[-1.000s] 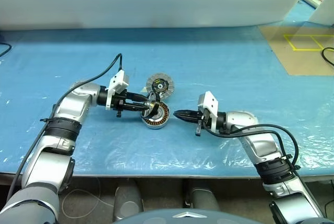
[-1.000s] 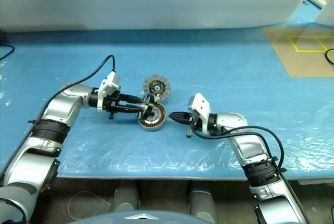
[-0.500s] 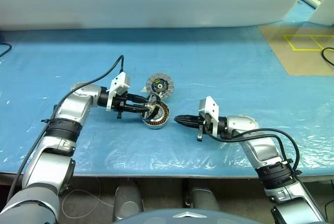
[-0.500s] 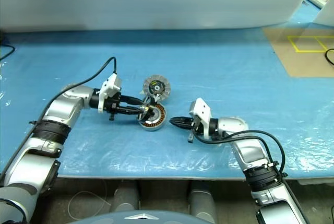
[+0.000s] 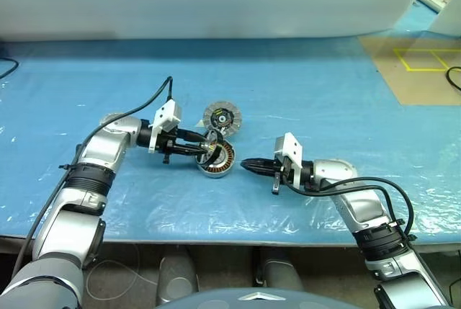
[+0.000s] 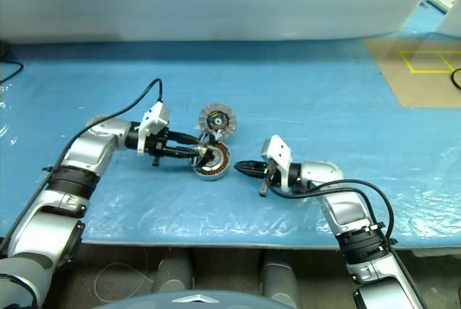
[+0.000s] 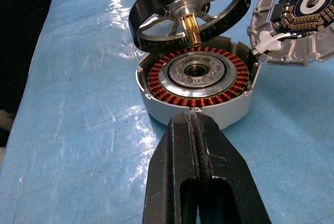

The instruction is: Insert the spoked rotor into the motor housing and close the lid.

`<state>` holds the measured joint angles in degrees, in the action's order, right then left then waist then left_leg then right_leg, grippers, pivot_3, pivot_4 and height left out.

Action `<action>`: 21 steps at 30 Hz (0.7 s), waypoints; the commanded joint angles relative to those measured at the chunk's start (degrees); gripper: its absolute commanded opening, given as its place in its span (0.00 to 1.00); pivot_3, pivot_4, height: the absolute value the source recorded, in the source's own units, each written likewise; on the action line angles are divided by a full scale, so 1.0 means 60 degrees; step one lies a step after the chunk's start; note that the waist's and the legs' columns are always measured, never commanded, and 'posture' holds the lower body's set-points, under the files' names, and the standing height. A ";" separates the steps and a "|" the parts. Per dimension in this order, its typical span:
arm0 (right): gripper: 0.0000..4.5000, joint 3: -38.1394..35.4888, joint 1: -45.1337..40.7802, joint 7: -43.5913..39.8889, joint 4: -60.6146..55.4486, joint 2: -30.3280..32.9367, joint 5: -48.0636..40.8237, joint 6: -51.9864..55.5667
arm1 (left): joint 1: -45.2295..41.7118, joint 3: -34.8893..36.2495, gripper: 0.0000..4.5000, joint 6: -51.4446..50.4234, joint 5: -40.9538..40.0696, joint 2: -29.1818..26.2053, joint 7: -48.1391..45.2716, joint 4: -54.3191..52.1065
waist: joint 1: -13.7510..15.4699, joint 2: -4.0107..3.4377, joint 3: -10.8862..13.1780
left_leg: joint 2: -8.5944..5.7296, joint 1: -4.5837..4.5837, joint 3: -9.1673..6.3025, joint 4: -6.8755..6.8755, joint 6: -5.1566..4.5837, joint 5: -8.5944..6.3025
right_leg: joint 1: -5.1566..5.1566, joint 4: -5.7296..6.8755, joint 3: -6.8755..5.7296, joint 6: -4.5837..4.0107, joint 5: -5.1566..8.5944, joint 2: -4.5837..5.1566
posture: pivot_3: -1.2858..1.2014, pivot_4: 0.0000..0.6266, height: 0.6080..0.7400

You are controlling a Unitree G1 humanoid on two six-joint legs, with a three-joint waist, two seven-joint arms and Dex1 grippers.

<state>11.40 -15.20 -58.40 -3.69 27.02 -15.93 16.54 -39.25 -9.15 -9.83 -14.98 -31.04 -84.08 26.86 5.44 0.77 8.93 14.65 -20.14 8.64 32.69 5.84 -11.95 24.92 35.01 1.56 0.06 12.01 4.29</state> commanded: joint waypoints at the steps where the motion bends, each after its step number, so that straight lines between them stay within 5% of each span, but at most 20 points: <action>1: 0.00 -0.0206 -0.0152 0.0026 -0.0111 0.0028 -0.0099 -0.0220 | -0.0020 -0.0039 0.29 -0.0001 0.0072 0.0071 0.0063 -0.0089 | 0.0000 0.0000 0.0000 | 0.0000 0.0001 0.0000 0.0000 0.0000 0.0000 | -0.0001 0.0000 0.0000 0.0000 0.0000 0.0000 | 0.52 0.24 1.00; 4: 0.00 -0.0178 -0.0153 0.0058 -0.0098 0.0018 -0.0049 -0.0279 | 0.0000 -0.0060 0.29 -0.0115 0.0060 0.0052 0.0040 -0.0112 | 0.0000 0.0000 0.0000 | 0.0000 0.0001 0.0000 0.0002 0.0000 0.0000 | -0.0003 0.0000 0.0001 0.0000 0.0000 0.0000 | 0.52 0.24 1.00; 12: 0.00 -0.0126 -0.0158 0.0069 -0.0022 0.0048 0.0006 -0.0361 | 0.0006 -0.0026 0.87 -0.0275 0.0144 -0.0019 0.0173 -0.0224 | -0.0027 -0.0001 0.0000 | 0.0002 0.0000 0.0000 0.0002 0.0000 0.0000 | 0.0000 -0.0002 0.0001 0.0000 0.0000 -0.0002 | 0.52 0.24 1.00; 19: 0.00 -0.0105 -0.0170 0.0078 0.0011 0.0031 0.0018 -0.0377 | -0.0123 0.0306 0.87 -0.0899 -0.0171 -0.0045 0.0487 -0.0631 | -0.0021 -0.0001 0.0000 | 0.0002 0.0000 0.0000 0.0001 0.0000 0.0000 | 0.0000 -0.0004 0.0001 0.0000 0.0000 -0.0002 | 0.52 0.24 1.00; 21: 0.00 -0.0085 -0.0190 0.0079 0.0044 0.0009 0.0036 -0.0389 | -0.0128 0.0345 0.78 -0.1147 -0.0306 0.0008 0.0547 -0.0782 | -0.0021 -0.0001 0.0000 | 0.0002 0.0000 0.0000 0.0001 0.0000 0.0000 | 0.0000 -0.0004 0.0000 0.0000 0.0000 -0.0002 | 0.52 0.24 1.00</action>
<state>11.43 -15.39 -57.79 -3.03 27.01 -15.43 15.34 -39.22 -8.91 -15.60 -15.15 -31.02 -81.08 24.60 5.31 0.76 8.92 14.66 -20.14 8.64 32.69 5.84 -11.95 24.92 34.99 1.56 0.06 12.02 4.28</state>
